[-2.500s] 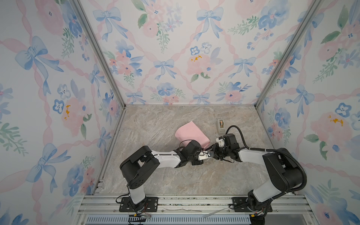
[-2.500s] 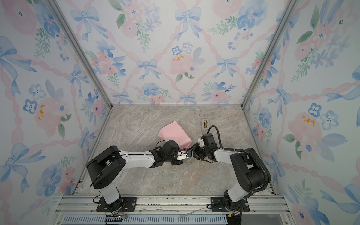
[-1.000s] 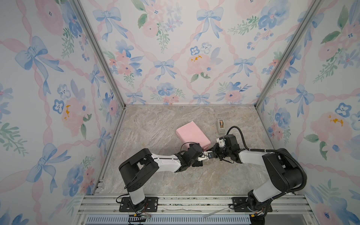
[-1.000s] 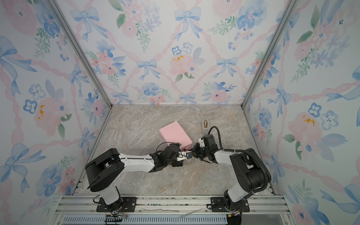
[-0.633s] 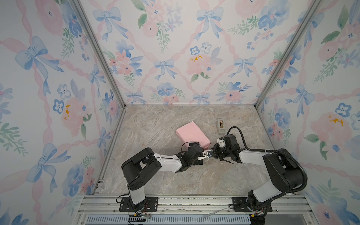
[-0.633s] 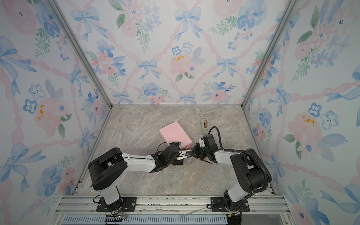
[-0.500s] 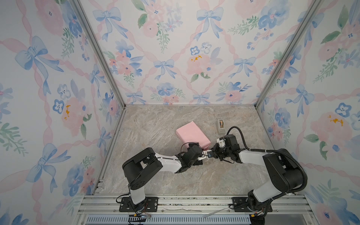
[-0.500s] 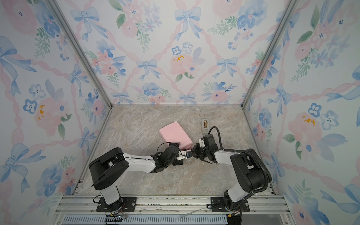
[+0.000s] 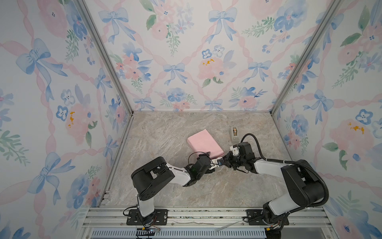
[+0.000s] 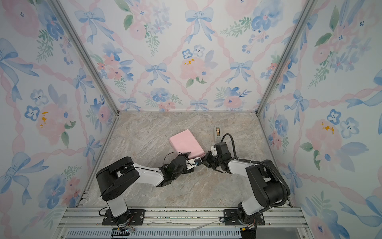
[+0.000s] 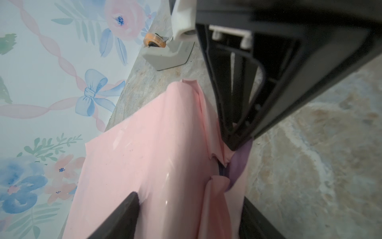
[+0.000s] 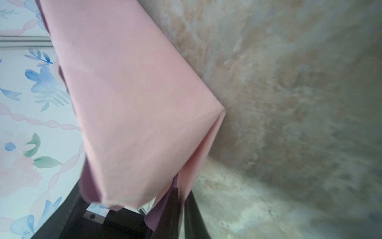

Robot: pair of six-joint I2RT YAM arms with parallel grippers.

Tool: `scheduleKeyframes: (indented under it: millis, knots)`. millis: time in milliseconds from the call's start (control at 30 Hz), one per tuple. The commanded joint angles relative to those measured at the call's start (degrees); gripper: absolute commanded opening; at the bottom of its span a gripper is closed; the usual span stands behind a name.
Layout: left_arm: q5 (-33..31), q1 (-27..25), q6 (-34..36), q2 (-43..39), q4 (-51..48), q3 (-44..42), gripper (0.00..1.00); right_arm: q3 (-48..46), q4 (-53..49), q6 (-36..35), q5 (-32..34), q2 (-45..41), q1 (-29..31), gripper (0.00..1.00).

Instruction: Wrap the gift box in paper

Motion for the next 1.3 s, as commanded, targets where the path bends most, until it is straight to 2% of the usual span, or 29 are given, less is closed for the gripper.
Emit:
scheduleKeyframes:
  millis: [0,133,300,500,700,1000,1267]
  knots:
    - [1.9,0.8,-5.0,3.3,-2.6,-2.9,0.69,0.6,-2.1,-1.2,1.5,-2.9,-0.1,0.25]
    - [2.3,1.1,-7.0,4.4,-1.3,-3.6,0.65,-0.8,-4.3,-2.7,2.4,-6.5,-1.3,0.34]
    - [2.5,1.3,-8.9,4.8,-0.7,-4.4,0.63,-2.2,-11.7,-6.3,6.7,-10.9,-2.1,0.36]
    - [2.9,1.7,-10.4,5.0,-0.2,-5.1,0.62,-2.9,-9.6,-5.5,9.5,-8.6,1.3,0.26]
    - [3.4,2.0,-11.6,5.0,0.5,-5.8,0.61,1.7,-6.6,-5.1,11.1,-2.8,4.9,0.18]
    - [3.8,2.3,-11.7,4.7,0.9,-6.6,0.60,4.6,-3.2,-3.9,13.5,1.2,6.4,0.11]
    - [3.0,2.2,-11.5,5.2,1.0,-6.8,0.68,5.5,-2.5,-3.9,13.8,1.8,6.4,0.09]
